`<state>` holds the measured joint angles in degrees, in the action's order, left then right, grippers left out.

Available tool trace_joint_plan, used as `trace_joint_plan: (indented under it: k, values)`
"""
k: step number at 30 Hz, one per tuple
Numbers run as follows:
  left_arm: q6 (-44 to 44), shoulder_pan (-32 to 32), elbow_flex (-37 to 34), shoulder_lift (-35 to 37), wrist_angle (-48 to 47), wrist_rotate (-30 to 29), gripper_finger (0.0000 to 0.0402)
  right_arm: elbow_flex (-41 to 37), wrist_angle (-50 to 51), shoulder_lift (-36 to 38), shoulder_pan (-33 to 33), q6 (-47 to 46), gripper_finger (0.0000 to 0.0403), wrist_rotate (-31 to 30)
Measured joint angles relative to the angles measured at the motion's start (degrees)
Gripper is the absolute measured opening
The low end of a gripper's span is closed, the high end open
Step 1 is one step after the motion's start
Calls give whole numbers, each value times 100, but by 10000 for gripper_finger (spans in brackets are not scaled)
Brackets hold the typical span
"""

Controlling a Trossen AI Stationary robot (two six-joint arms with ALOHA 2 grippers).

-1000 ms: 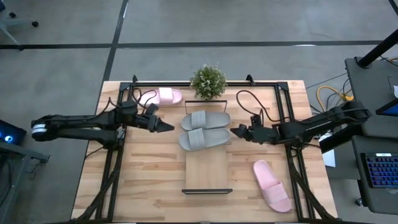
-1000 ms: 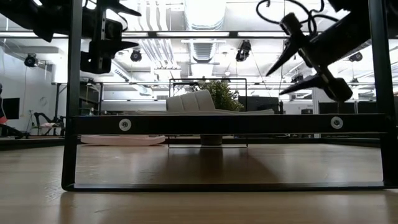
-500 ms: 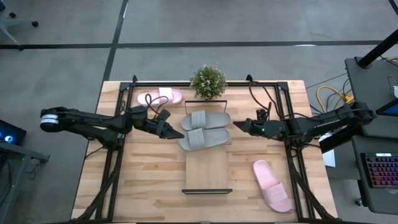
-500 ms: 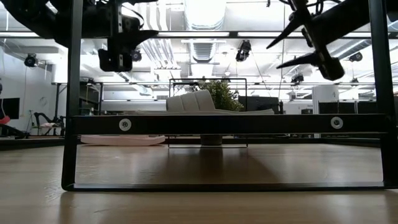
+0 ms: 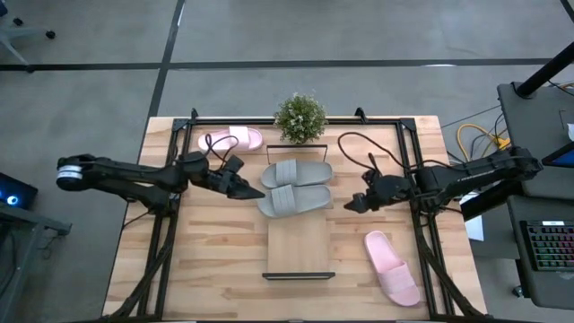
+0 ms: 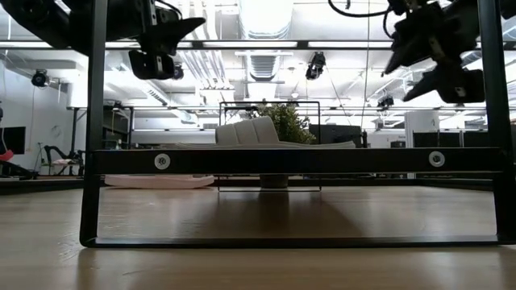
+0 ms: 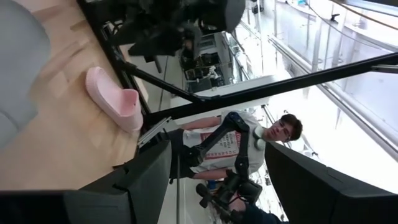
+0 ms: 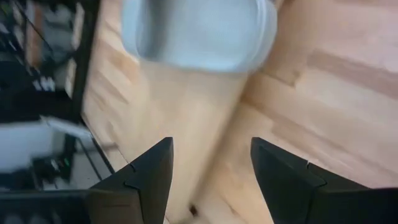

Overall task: Pick and place slides into the shelf
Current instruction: Put the bottom pink slide on the shelf

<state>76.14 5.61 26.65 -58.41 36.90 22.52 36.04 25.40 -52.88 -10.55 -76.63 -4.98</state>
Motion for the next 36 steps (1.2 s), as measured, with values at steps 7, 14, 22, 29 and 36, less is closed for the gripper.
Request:
trace_joint_plan:
  k: [7, 14, 22, 29, 36]
  values:
    - [0, 0, 4, 38, -12, 0, 245, 36, 844, -1, -40, 488, 206, 1230]
    - [1, -2, 4, 23, -17, 0, 245, 36, 1537, -2, -256, 996, 206, 2122]
    - [155, -4, 4, 24, -9, 0, 245, 28, 1692, -15, -647, 1462, 206, 2638]
    - [303, -2, 7, 35, 2, -11, 245, -126, 1795, -186, -1217, 1588, 206, 2979]
    - [310, -2, 7, 35, 13, -84, 245, -448, 1353, -333, -1832, 1361, 206, 3264]
